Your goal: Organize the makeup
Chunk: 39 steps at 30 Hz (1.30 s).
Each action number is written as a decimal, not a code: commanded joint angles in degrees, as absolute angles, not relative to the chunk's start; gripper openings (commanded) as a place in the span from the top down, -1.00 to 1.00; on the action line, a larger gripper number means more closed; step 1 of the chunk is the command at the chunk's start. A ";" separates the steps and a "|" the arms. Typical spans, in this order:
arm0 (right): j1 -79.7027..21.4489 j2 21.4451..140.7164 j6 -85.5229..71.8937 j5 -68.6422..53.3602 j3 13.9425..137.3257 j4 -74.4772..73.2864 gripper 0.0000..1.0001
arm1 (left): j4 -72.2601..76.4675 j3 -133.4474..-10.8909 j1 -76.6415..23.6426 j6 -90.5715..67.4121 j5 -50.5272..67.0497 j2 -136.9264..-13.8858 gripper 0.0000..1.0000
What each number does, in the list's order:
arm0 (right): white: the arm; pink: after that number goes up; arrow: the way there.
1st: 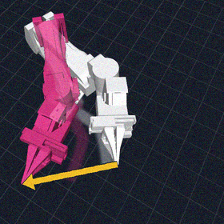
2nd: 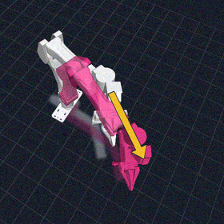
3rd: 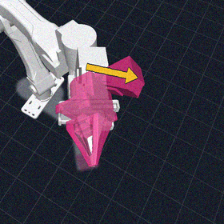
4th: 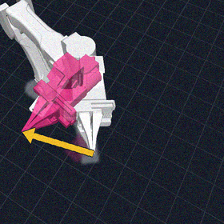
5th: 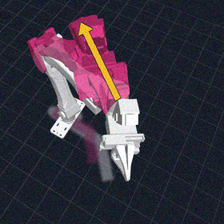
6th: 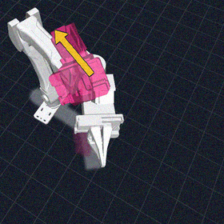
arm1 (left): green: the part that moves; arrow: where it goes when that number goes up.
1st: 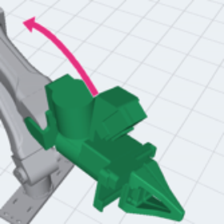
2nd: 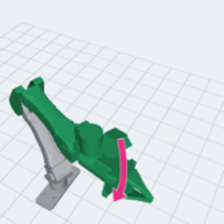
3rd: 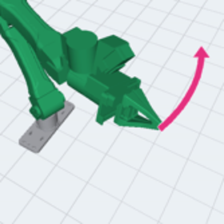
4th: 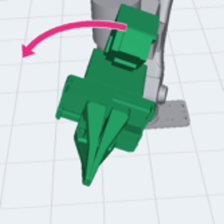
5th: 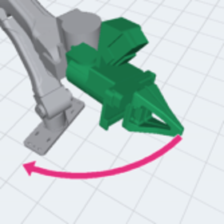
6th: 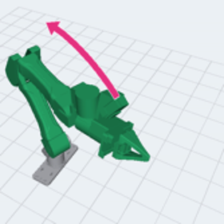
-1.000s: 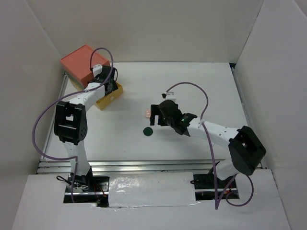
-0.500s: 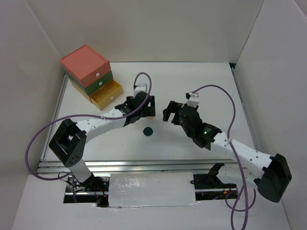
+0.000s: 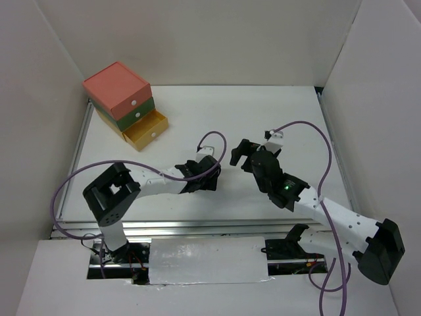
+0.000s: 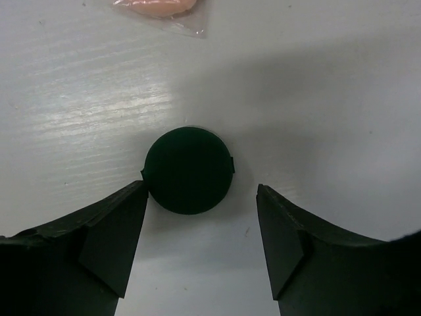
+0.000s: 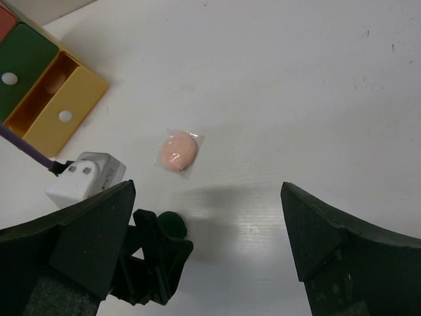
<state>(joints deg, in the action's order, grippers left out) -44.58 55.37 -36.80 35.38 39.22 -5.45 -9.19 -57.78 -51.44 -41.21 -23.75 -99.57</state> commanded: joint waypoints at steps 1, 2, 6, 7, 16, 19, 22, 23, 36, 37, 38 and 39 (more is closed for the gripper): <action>-44.47 55.64 -37.18 36.83 40.61 -4.04 -1.00 | -6.68 -57.13 -51.33 -44.12 -24.87 -102.65 -0.58; -44.39 55.37 -37.18 36.57 40.43 -3.69 -1.00 | -6.77 -57.30 -51.24 -44.47 -25.66 -103.35 -0.56; -44.47 54.84 -37.00 36.30 39.81 -3.16 -1.00 | -5.89 -56.96 -50.80 -45.00 -25.05 -105.21 0.08; -44.39 54.76 -37.09 36.47 39.90 -3.16 -1.00 | -5.98 -56.78 -50.63 -45.09 -25.48 -104.77 0.19; -44.47 54.84 -36.83 36.30 39.73 -2.64 -1.00 | -9.14 -58.35 -42.99 -40.70 -32.43 -92.38 0.53; -44.47 55.46 -36.56 36.30 39.55 -2.29 -1.00 | -11.51 -62.03 -37.98 -37.89 -36.56 -89.30 0.49; -44.47 56.68 -36.47 36.30 40.08 -2.28 -1.00 | -11.95 -66.42 -30.26 -35.16 -35.26 -89.12 0.46; -44.47 56.95 -36.47 36.30 40.17 -2.37 -1.00 | -12.13 -67.66 -28.58 -34.63 -35.16 -89.73 0.45; -44.47 58.27 -35.60 34.19 40.61 -1.93 -1.00 | -13.97 -87.53 -17.23 -26.10 -45.44 -109.33 0.14; -44.47 58.18 -35.51 34.19 40.61 -1.93 -1.00 | -14.15 -87.97 -17.05 -26.10 -45.44 -110.29 0.14; -44.39 58.18 -35.51 34.02 40.52 -1.85 -1.00 | -14.06 -88.24 -16.70 -26.28 -45.53 -110.65 0.12; -44.47 58.18 -35.51 34.01 40.52 -1.76 -1.00 | -13.89 -88.24 -16.09 -26.37 -45.35 -110.83 0.09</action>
